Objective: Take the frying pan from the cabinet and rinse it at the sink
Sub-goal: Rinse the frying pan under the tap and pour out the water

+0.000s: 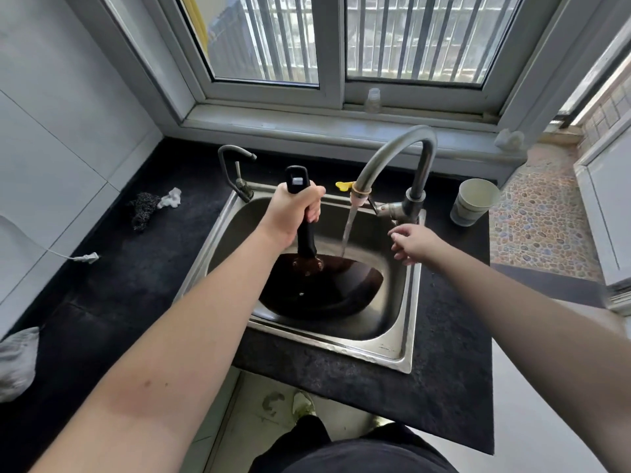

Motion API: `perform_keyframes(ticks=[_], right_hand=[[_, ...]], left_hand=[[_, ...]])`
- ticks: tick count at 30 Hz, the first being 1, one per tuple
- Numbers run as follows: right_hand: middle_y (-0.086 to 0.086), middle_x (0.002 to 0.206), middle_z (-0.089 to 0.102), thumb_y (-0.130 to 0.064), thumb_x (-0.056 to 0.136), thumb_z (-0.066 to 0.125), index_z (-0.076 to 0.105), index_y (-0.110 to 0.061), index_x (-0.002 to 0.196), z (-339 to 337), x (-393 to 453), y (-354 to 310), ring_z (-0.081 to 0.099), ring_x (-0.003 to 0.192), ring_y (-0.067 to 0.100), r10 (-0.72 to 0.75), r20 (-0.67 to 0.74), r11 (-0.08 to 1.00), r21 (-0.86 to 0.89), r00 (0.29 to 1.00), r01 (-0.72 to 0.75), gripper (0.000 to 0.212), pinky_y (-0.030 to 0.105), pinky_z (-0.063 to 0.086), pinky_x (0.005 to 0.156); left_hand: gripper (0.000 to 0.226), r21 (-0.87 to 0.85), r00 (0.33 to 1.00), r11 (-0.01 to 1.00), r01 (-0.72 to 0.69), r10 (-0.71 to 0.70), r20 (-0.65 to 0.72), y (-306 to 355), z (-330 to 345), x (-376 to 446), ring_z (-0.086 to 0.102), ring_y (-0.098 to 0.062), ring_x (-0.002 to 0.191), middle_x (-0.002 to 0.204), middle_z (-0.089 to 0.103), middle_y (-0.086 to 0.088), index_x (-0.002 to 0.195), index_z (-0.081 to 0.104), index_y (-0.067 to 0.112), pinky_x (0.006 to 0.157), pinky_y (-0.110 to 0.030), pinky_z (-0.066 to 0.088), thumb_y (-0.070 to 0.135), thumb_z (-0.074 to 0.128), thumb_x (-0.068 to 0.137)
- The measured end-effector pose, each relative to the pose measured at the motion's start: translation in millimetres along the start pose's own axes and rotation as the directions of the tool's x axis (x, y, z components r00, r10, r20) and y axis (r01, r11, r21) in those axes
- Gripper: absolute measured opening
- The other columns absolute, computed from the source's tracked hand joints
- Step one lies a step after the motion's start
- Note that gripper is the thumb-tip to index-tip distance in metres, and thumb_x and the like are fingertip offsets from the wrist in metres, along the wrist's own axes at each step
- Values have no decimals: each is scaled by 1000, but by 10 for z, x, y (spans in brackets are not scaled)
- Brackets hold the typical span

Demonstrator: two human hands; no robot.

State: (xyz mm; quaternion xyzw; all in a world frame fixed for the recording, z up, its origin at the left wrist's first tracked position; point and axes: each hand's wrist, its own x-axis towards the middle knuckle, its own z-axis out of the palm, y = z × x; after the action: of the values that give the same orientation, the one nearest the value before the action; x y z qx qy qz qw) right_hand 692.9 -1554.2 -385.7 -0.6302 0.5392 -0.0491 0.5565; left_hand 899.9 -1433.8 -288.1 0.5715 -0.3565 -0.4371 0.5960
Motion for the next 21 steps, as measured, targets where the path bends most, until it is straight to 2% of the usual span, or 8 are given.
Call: perform_keyframes(ticks=[4,6,9,11,14,16,18,21], right_hand=[[5,76,53,-17,102,38,60,-7,106,46,-353,93,52,58,13,74,76,989,123,994,-83,24,17,41,42],[4,75,53,-22,103,38,60,-9,99,154,-557,102,52,57,12,104,162,968,208,981,-137,26,16,42,42],[1,74,57,-33,103,36,63,-14,89,418,-853,49,53,58,10,172,404,907,292,898,-305,35,22,47,52],[1,69,60,-40,103,34,64,-13,88,605,-994,15,55,54,9,189,531,855,325,826,-404,43,21,48,52],[6,73,62,-45,102,30,66,-5,92,826,-1091,59,58,57,14,201,614,756,398,763,-519,54,23,51,54],[10,78,65,-46,102,31,67,-2,93,920,-1147,121,61,63,17,187,645,685,455,741,-569,57,26,53,57],[11,84,68,-46,100,37,69,-2,93,981,-1215,164,63,68,18,149,668,649,490,729,-582,55,28,54,63],[10,90,68,-35,95,53,67,-8,95,1021,-1322,176,65,76,19,62,680,632,540,731,-556,31,30,54,71]], left_hand=[[35,77,997,997,-12,6,71,-39,103,-190,35,-18,42,42,38,-1,49,40,11,53,-29,35,3,53,81],[36,149,996,989,-12,-2,94,-40,155,-303,38,-19,45,43,40,-4,49,42,10,57,-31,38,4,55,82],[38,323,993,946,-29,-10,119,-38,304,-497,43,-21,52,47,45,-6,47,46,10,66,-31,42,7,58,84],[39,382,989,924,-25,-33,145,-45,416,-621,43,-19,52,48,46,-5,47,48,12,63,-31,40,10,59,84],[37,454,984,891,-22,-61,168,-65,472,-755,42,-14,51,50,47,-3,50,51,13,58,-26,38,10,62,86],[32,551,972,832,-65,-73,225,-65,488,-855,45,-12,54,55,49,-6,56,57,7,59,-27,39,12,64,86],[27,630,950,767,-119,-96,297,-94,493,-976,49,-9,57,58,53,-8,61,61,2,61,-24,42,13,66,86],[19,655,922,714,-248,-34,386,-235,423,-1208,56,-5,68,68,61,5,64,63,14,69,-21,45,16,68,82]])
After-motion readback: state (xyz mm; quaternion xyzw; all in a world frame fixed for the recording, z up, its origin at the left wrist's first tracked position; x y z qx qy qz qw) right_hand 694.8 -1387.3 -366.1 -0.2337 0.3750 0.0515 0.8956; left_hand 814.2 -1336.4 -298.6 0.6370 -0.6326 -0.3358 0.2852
